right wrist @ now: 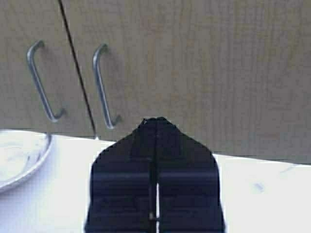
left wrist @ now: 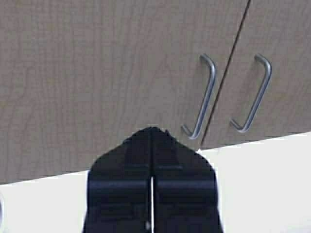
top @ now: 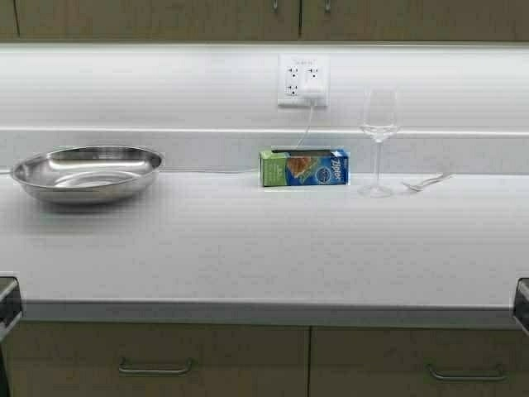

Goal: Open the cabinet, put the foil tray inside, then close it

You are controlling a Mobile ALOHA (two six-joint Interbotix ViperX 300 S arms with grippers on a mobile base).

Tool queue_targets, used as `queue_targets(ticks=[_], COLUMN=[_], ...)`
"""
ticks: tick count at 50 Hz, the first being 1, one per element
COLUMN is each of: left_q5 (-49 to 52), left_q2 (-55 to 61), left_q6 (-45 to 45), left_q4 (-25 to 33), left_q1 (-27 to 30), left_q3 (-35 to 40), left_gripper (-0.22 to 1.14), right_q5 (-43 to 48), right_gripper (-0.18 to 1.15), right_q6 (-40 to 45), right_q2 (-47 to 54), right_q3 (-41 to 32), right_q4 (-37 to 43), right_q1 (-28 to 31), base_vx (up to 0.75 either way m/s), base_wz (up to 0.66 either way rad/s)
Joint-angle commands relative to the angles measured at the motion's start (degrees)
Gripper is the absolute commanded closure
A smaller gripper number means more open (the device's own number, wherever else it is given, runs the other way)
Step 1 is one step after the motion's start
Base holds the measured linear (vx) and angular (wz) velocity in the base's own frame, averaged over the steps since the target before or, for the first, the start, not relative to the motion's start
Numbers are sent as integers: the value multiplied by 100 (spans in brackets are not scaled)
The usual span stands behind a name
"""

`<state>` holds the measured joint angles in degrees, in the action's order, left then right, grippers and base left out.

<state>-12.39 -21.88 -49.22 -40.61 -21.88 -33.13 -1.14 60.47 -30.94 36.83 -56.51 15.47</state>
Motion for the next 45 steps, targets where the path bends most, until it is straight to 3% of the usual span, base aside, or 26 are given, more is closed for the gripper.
queue_targets(ticks=[1, 45], left_q5=[-26, -35], left_q2=[-44, -35], left_q6=[18, 9], left_q4=[9, 35], left_q1=[-9, -9], left_q3=[44, -18], left_gripper=[88, 88], right_q5=[18, 18], right_gripper=[90, 90], right_q6=[-9, -44], right_q2=[-53, -70], right_q3=[-53, 149], right_q4=[18, 9], right_q1=[18, 18], base_vx=[0, 0], base_wz=[0, 0])
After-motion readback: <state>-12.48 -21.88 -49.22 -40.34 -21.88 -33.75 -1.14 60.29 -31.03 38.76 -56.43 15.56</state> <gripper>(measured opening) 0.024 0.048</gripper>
